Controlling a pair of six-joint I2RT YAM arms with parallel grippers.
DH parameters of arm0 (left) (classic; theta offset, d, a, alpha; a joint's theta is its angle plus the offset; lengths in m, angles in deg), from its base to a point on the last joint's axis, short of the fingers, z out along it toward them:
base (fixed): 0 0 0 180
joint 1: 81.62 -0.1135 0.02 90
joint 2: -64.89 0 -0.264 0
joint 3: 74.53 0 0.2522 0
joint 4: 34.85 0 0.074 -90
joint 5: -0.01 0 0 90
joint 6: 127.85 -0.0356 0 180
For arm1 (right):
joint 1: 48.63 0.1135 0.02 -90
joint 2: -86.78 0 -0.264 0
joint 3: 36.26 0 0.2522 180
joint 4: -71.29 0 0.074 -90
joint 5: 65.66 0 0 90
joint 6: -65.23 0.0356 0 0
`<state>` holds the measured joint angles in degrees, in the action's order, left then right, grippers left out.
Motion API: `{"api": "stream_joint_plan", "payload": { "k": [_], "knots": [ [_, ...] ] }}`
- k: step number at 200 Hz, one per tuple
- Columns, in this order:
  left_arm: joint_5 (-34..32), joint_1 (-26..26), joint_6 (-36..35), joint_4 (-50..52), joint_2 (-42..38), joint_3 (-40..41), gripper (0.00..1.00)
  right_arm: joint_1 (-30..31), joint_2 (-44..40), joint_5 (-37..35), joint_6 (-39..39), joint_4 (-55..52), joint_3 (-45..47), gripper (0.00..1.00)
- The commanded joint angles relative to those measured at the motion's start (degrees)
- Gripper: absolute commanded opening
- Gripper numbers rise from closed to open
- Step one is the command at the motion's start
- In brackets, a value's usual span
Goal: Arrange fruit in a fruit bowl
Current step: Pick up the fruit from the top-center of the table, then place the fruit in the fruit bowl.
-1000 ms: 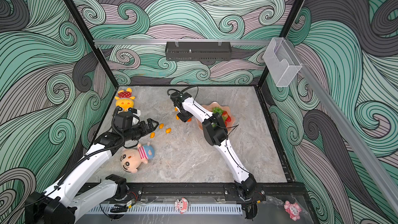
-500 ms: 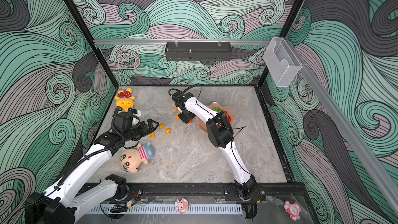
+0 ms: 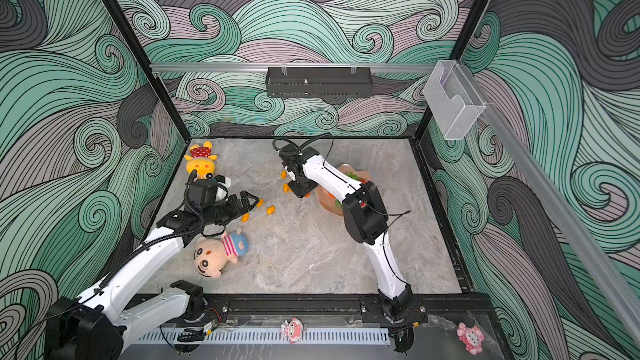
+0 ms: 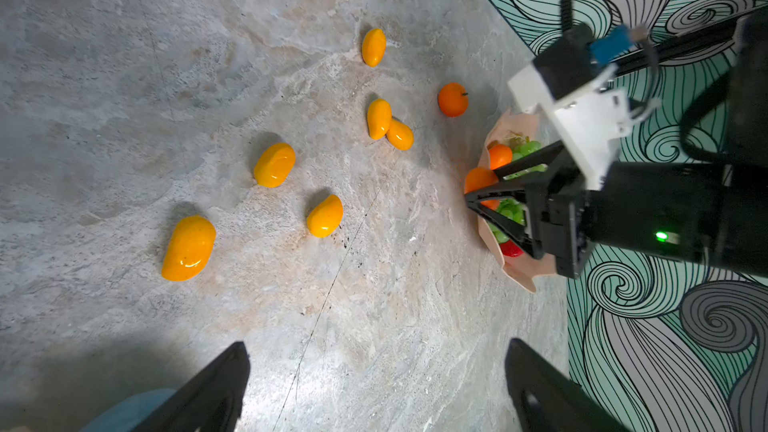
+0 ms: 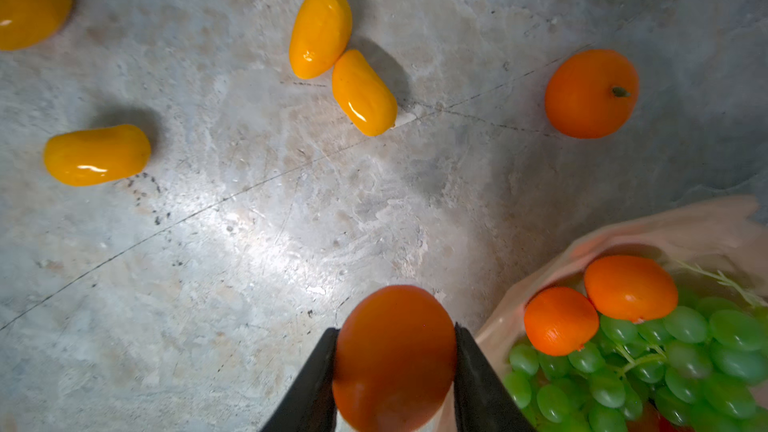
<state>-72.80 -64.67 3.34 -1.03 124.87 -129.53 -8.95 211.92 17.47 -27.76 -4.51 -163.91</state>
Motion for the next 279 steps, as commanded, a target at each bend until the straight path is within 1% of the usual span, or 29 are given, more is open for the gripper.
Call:
{"api": "stream_joint_plan", "payload": {
  "k": [1,40,74,145,152,155,165,201,227,279],
  "knots": [
    [0.41,1.60,0.29,-2.26,2.01,-3.52,0.99,-0.17,-4.49,0.47,0.57,0.34,1.69,0.40],
    [-0.79,4.82,0.03,-4.18,6.79,-6.96,0.99,-1.70,-7.91,0.36,0.86,0.67,4.43,0.40],
    [-1.75,7.62,-0.36,-5.54,11.72,-10.92,0.99,-4.19,-10.63,0.80,1.70,1.95,8.09,0.40],
    [-4.41,14.25,-0.85,-8.57,21.04,-17.27,0.98,-9.21,-16.87,3.61,4.42,6.48,20.23,0.40],
    [-4.90,15.03,-0.77,-9.01,21.14,-17.70,0.99,-9.73,-17.41,4.26,4.71,6.95,21.44,0.40],
    [-5.15,15.38,-0.77,-9.13,22.74,-17.87,0.99,-9.99,-17.53,4.66,4.78,7.21,21.96,0.40],
    [-5.94,16.58,-0.76,-9.65,23.86,-18.50,0.99,-10.69,-18.04,5.88,5.07,8.23,23.39,0.41],
    [-8.31,20.57,-0.93,-10.30,27.78,-21.02,0.99,-11.81,-17.72,8.57,5.36,10.45,25.81,0.41],
    [-9.60,22.68,-1.11,-10.58,29.87,-22.13,0.99,-12.34,-16.22,8.25,5.23,11.21,26.50,0.41],
    [-10.62,24.61,-0.85,-10.65,31.46,-22.23,0.99,-13.23,-13.65,7.60,5.16,11.94,26.87,0.43]
  ]
}}
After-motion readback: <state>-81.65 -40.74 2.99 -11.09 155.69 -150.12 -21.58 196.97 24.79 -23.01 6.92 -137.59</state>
